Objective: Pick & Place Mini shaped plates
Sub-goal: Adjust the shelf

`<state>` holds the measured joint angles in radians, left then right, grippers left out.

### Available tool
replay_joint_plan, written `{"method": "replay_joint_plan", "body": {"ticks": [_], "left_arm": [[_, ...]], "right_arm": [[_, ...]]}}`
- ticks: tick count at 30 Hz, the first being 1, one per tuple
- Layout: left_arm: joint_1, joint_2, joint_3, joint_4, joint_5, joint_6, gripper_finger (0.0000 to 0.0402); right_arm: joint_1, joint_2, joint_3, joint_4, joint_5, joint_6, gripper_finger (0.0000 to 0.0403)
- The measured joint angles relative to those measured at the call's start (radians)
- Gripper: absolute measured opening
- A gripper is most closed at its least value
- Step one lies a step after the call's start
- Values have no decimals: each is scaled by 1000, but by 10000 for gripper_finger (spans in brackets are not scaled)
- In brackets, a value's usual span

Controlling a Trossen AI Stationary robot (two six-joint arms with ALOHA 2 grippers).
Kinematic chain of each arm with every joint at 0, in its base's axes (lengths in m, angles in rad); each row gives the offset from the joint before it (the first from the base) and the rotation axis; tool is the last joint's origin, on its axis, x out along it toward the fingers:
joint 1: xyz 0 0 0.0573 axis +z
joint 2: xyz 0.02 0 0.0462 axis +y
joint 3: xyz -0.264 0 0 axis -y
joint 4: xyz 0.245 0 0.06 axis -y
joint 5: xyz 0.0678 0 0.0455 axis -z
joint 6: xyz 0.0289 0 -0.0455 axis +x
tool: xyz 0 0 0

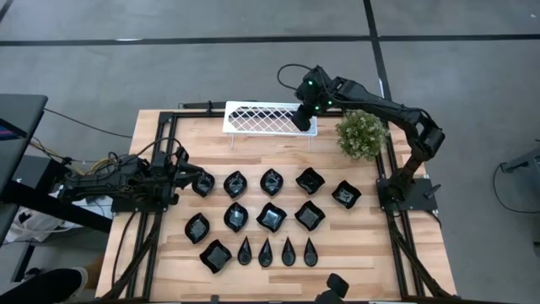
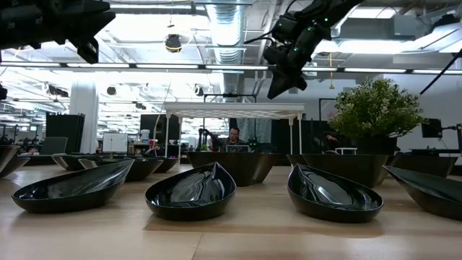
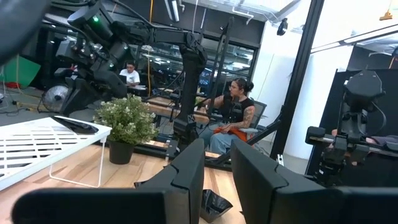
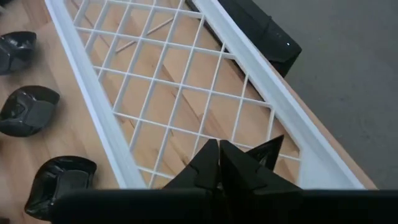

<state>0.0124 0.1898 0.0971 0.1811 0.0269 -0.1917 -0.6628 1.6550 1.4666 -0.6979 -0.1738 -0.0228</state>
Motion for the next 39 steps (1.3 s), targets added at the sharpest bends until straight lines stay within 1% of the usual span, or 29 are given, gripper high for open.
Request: {"method": "replay_joint_plan", "body": {"ticks": [11, 19, 23, 34, 39], "left_arm": [[0, 0, 0, 8, 0, 4, 82], [0, 0, 0, 12, 0, 4, 82], [0, 0, 0, 15, 0, 4, 82], [0, 0, 0, 21, 0, 4, 82], [0, 0, 0, 22, 0, 4, 82]], "right_arm": [[0, 1, 0, 3, 18, -41, 10], [0, 1, 0, 11, 18, -91, 10], [2, 2, 0, 28, 15, -142, 10], [1, 2, 0, -2, 11, -146, 10], [13, 2, 0, 26, 11, -160, 10]]}}
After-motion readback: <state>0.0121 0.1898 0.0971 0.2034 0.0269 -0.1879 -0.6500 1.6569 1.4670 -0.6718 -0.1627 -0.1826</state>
